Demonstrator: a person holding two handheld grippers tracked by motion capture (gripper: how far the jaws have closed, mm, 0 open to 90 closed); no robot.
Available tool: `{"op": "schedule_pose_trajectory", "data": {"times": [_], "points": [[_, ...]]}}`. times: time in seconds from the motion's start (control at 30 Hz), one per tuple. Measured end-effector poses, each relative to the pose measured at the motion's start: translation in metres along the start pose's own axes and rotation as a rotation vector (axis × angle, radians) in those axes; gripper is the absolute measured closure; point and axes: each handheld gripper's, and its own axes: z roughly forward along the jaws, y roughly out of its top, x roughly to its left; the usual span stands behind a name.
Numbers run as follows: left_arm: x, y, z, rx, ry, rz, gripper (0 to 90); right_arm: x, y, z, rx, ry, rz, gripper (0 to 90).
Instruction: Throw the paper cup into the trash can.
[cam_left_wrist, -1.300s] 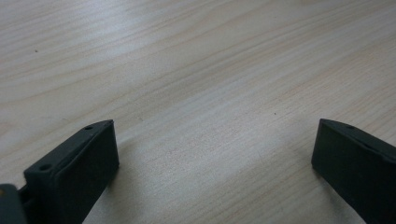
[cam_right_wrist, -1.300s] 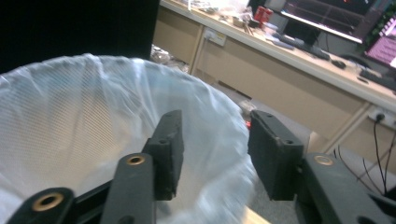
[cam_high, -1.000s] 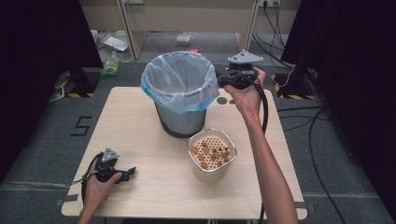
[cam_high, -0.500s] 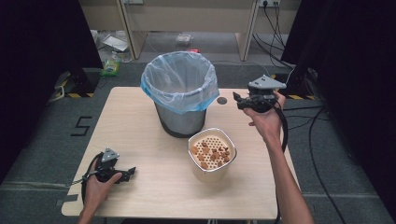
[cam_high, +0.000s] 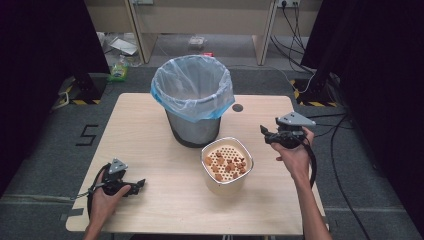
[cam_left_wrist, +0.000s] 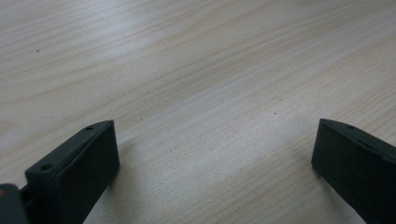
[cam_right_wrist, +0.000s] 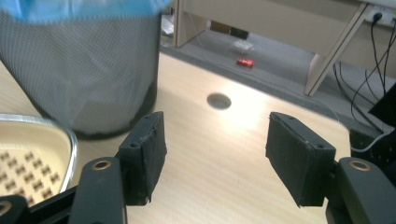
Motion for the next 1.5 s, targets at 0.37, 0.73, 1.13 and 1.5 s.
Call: {"op": "schedule_pose_trajectory", "data": {"times": [0.37,0.73,1.13,1.5], "points": [[0.0,0.0,0.0,0.001,0.0,0.0,0.0,0.01,-0.047,0.0,0.057,-0.006,0.001,36.7],[0.0,0.0,0.0,0.0,0.0,-0.003,0.0,0.018,-0.096,0.002,0.153,0.006,0.033,34.4],[0.0,0.0,0.0,0.001,-0.001,-0.002,0.0,0.032,-0.131,0.011,0.295,0.04,0.022,31.2],[0.0,0.0,0.0,0.001,0.0,-0.001,0.0,0.035,-0.152,0.012,0.259,0.077,0.09,24.0]]}}
